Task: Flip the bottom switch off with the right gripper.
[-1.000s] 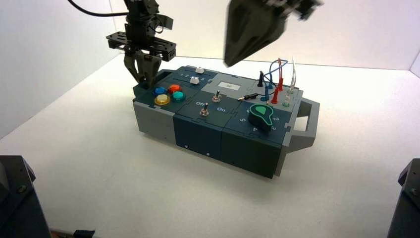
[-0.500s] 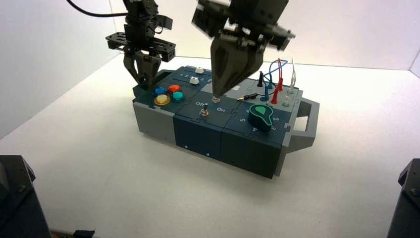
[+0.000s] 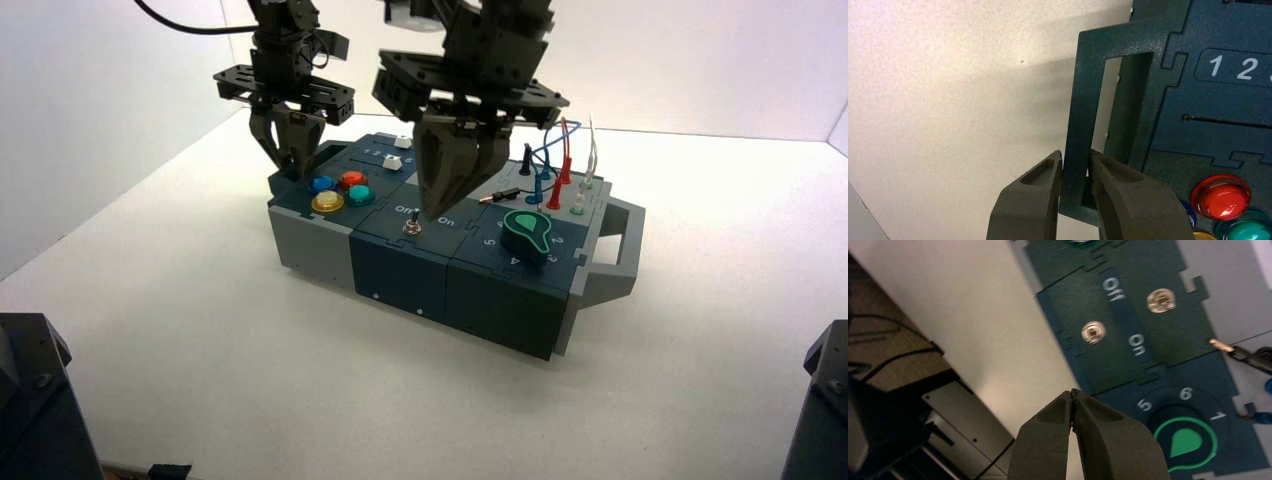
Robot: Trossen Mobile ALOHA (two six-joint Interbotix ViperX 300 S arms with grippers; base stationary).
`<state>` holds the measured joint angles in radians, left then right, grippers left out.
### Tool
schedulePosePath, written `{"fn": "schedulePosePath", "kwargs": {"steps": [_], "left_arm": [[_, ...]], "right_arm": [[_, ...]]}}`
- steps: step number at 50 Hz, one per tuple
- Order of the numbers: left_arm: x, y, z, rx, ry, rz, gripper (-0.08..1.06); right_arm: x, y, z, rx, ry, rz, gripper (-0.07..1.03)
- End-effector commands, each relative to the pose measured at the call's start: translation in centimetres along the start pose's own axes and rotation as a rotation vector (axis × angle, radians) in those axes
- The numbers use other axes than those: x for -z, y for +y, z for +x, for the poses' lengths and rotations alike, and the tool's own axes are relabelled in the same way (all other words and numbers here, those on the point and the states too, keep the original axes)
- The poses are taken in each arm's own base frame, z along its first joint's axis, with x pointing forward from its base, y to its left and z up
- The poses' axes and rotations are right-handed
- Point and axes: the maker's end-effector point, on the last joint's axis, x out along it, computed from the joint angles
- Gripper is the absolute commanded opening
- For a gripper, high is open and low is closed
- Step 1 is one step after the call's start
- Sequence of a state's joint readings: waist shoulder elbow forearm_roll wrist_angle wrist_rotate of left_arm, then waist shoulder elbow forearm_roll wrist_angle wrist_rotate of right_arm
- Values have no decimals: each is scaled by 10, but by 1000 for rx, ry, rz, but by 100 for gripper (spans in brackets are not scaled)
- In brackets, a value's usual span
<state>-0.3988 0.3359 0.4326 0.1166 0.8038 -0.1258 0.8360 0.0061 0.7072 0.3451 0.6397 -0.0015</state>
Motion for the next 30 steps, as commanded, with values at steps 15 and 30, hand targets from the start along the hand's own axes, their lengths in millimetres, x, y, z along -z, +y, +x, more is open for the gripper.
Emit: {"fn": "schedulePosePath", "kwargs": {"steps": [15,30], "left_arm": [[-2,5,-3,3,-11,-18,-3],[-2,6,-4,3,-12,-18,-3]], "right_arm": [[-25,-7,4,9,-36,14,-2],[-37,-7,13,15,-26,9,-2]]}}
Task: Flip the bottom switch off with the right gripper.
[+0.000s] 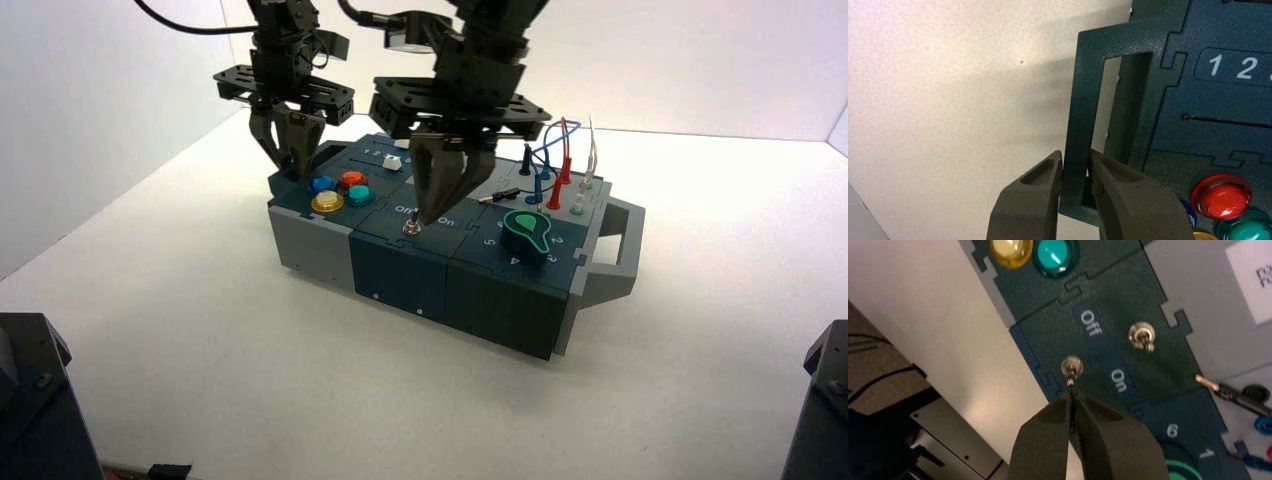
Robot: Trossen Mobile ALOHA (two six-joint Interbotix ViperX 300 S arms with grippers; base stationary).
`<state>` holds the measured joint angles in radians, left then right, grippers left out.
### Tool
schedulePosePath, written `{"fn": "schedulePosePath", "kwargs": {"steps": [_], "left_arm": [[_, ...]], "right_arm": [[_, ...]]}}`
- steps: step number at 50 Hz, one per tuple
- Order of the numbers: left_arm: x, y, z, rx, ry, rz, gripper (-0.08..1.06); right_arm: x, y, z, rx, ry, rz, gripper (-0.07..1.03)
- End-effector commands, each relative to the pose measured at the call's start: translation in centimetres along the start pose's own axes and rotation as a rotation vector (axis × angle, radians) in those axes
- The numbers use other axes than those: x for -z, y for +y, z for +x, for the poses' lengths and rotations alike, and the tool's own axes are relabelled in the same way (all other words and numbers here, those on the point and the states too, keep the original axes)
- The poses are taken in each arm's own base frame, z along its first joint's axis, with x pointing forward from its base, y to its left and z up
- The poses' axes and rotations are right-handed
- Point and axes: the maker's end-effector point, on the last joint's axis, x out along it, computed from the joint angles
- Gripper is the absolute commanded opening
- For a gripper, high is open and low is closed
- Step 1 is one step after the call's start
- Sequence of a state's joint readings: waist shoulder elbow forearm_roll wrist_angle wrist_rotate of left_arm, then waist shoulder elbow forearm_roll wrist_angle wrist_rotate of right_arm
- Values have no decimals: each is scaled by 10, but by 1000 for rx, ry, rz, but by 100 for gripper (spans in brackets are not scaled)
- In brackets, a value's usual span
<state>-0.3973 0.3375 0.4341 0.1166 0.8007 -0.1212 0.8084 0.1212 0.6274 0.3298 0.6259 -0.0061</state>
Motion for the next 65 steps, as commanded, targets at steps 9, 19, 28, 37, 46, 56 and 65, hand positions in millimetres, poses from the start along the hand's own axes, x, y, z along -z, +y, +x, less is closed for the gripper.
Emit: {"fn": "schedulePosePath", "kwargs": {"steps": [9,19,28,37,46,56,65], "left_arm": [[-4,5,-6,3,-18,-22,-3],[-4,5,-7,3,-20,-21,-3],[-3,6,-6,3,-18,-21,-3],[-2,6,-6,3,-15,-20,-3],[-3,6,-6,3,-17,-21,-3],[-4,6,-8,4,-23,-22,-3],[-5,6,-9,4,-26,-22,-3]], "right_arm": [[-14,3,-6,-5,-31,-9,-2],[-10,2,-5,-3,-24,-7,-2],[-10,3,-6,-5,-24,0,-2],[-8,-3,-6,0,-19,11,-2],[-14,-7,-5,5,-24,13,-2],[-19,-5,-5,2,-19,9,-2],[-22,-2,-8,-2,-20,2,-2]]}}
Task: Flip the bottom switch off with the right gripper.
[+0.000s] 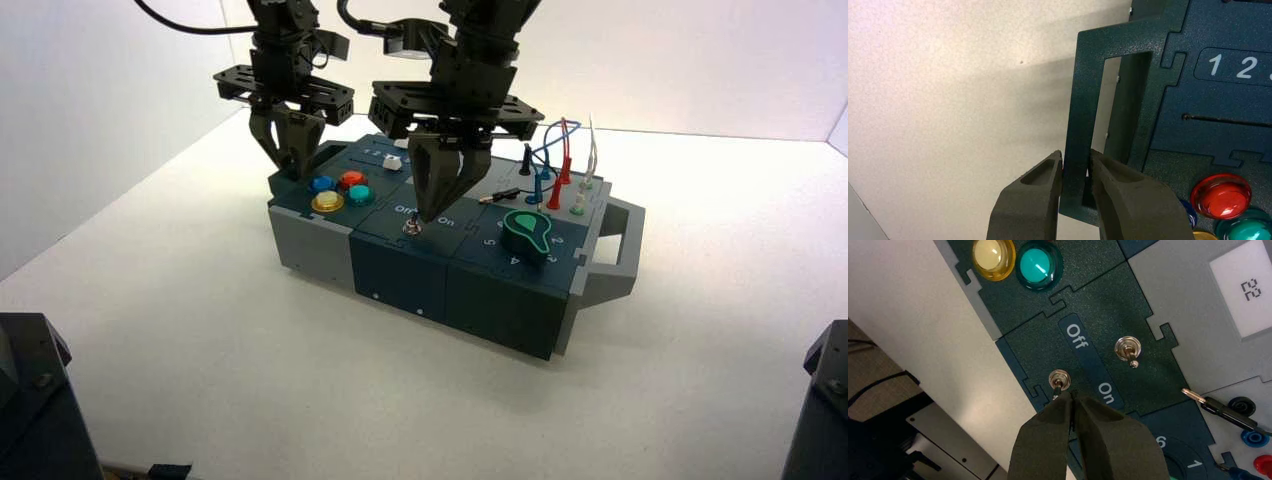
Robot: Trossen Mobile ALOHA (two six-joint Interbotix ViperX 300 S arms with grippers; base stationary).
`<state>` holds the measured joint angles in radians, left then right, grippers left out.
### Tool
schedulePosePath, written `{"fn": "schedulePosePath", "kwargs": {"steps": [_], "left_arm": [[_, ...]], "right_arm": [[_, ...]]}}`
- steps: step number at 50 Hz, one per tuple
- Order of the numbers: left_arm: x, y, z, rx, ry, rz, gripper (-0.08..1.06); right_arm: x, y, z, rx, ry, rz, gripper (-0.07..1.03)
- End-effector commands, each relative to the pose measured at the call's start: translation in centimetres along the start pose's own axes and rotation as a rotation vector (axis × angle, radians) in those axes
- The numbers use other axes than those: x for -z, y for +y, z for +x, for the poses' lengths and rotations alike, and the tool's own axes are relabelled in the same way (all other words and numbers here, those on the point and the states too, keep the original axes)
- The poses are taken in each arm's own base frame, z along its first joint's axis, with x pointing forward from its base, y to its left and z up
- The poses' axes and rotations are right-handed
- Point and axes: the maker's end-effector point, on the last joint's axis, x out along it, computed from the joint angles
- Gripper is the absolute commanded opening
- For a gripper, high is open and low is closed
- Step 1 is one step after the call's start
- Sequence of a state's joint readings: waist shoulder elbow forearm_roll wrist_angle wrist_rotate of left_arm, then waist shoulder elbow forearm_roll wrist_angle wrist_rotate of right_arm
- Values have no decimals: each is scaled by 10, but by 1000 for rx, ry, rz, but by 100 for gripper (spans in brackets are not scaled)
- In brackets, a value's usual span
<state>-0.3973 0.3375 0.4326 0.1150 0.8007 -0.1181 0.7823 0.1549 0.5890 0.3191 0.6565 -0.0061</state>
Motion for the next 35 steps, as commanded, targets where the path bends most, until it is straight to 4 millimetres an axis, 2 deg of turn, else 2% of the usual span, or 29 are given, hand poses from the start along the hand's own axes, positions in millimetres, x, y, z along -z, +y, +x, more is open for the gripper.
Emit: {"fn": "schedulePosePath", "kwargs": {"steps": [1,35], "left_arm": [[-4,6,-9,3,-23,-24,-3],[-6,6,-8,3,-24,-26,-3]], "right_arm": [[-13,7,-11,-12,-39,-14,-2],[3,6,-9,-11,30,-12,-2]]}}
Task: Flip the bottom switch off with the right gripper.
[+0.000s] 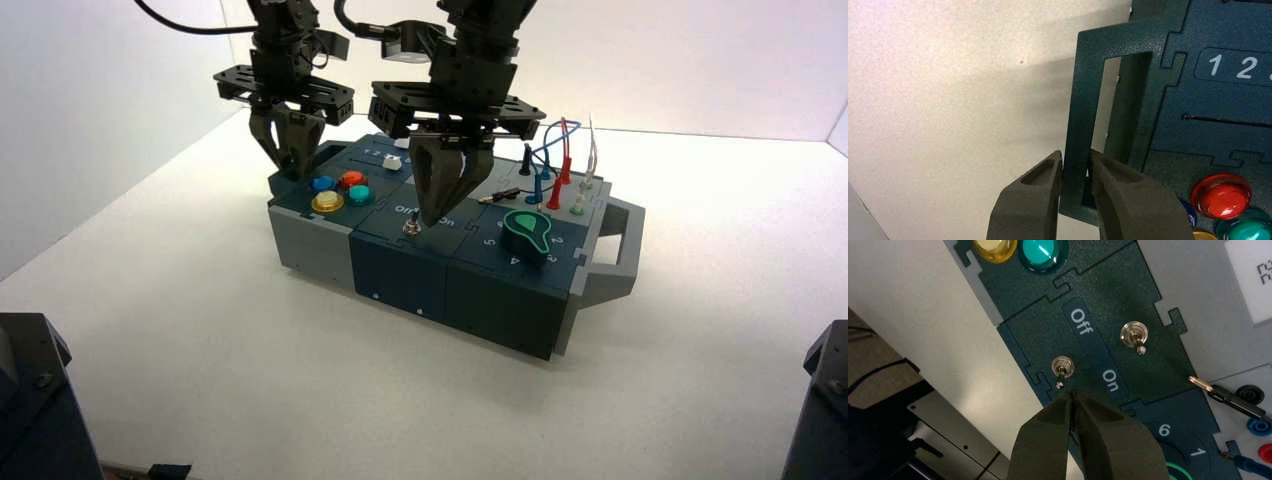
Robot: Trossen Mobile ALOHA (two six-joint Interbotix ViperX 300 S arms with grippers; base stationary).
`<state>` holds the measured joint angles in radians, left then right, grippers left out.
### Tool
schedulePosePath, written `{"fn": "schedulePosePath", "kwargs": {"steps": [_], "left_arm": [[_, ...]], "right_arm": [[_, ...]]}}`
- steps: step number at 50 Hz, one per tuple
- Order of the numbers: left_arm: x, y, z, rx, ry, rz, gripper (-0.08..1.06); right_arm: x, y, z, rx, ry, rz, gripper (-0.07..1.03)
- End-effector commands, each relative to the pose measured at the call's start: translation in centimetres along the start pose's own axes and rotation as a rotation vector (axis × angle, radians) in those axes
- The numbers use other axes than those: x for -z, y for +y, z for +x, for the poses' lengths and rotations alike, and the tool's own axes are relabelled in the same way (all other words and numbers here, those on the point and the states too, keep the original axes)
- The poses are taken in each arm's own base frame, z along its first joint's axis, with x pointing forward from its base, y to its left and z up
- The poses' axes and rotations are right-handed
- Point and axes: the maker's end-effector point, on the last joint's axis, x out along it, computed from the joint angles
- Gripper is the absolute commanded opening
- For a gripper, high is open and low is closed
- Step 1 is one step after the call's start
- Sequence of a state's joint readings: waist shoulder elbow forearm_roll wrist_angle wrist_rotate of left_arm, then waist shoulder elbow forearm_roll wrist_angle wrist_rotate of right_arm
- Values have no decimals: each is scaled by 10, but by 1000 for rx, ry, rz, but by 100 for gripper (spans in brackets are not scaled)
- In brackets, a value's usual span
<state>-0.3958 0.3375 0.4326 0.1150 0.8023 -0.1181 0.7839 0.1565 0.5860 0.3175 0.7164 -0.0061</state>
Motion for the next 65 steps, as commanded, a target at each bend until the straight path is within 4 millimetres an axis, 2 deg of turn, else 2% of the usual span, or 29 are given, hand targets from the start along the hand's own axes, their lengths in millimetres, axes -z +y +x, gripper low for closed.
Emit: {"fn": "schedulePosePath", "kwargs": {"steps": [1,29,65], "left_arm": [[-7,6,-8,3,-28,-24,-3],[-9,6,-9,5,-32,-27,-3],[-9,5,-9,6,-32,-19,-3]], "right_arm": [[-7,6,-10,-11,-31,-10,-2],[-14,19,-6,-20,-8,-44,-2],[-19,14,-6,-12,-24,-31,-2]]}}
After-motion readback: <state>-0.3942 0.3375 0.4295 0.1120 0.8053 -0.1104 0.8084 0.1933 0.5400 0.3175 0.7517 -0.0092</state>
